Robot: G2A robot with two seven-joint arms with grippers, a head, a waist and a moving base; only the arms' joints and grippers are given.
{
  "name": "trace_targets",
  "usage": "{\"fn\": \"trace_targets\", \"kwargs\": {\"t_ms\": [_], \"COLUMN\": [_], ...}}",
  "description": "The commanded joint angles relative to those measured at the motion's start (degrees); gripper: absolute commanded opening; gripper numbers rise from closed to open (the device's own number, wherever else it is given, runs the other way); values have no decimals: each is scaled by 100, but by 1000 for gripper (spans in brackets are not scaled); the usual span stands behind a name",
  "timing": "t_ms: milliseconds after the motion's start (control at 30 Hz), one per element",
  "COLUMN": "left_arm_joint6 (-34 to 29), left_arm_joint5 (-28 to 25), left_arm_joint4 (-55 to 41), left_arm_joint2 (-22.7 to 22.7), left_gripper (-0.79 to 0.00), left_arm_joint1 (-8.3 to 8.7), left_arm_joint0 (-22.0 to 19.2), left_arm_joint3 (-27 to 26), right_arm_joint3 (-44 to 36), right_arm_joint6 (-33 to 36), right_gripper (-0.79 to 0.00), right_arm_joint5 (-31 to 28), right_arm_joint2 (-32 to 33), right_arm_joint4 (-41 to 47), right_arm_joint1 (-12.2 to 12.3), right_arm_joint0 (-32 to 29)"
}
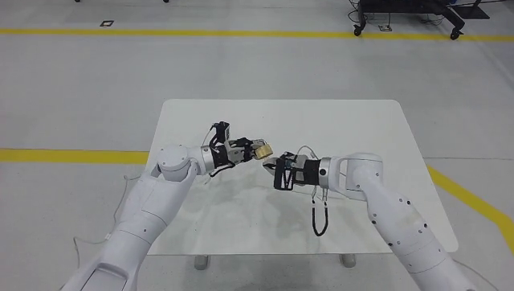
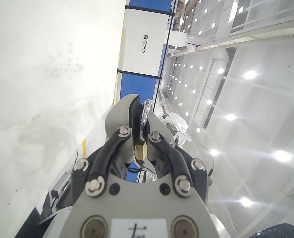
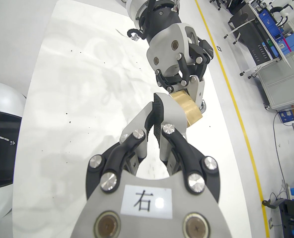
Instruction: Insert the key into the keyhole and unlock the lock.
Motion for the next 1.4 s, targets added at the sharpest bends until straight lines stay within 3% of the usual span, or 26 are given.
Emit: {"fn": "trace_targets", "kwargs": {"t_ms": [0, 100, 133, 167, 200, 467, 600, 633, 667, 867, 933, 1033, 1367], "left_arm_joint6": [23, 50, 54, 50, 49, 315, 577, 615, 659, 892, 929, 958, 907], "left_arm_joint5": [-70, -167, -179, -171, -146, 205, 29, -52, -111, -113, -119, -111, -27], "left_arm_joint4": [57, 126, 136, 124, 103, -235, -454, -592, -646, -669, -631, -601, -446], "left_arm_joint2": [-1, 0, 0, -2, -6, -129, -246, -301, -336, -386, -367, -340, -263], "left_gripper": [-785, -785, -785, -785, -785, -785, -785, -785, -785, -785, -785, -785, -785], "left_arm_joint1": [5, 11, 12, 12, 12, -7, -25, -30, -32, -38, -44, -53, -69], "left_arm_joint0": [14, 47, 53, 64, 67, -12, -10, 14, 33, 76, 82, 92, 69], "left_arm_joint3": [-27, -80, -86, -88, -90, 53, 56, 40, 34, 20, 8, -1, 25], "right_arm_joint3": [-33, -247, -330, -443, -619, -673, -673, -680, -727, -864, -752, -607, -493], "right_arm_joint6": [20, -32, -63, -95, -122, -131, -131, -120, -116, -674, -861, -924, -531], "right_gripper": [-785, -785, -720, -437, 0, 0, -18, -403, -517, -529, -557, -665, -637], "right_arm_joint5": [5, 50, 53, 33, -51, -80, -80, 48, 200, 1359, 1742, 2155, 2602], "right_arm_joint2": [5, 101, 126, 157, 164, 165, 165, 180, 169, -23, -111, -256, -613], "right_arm_joint4": [29, 72, 47, -22, -169, -222, -222, -235, -288, -1187, -1455, -1790, -2350], "right_arm_joint1": [5, 32, 42, 58, 80, 87, 87, 85, 83, 81, 72, 50, -28], "right_arm_joint0": [0, -73, -96, -139, -173, -185, -185, -203, -238, -518, -562, -563, -418]}}
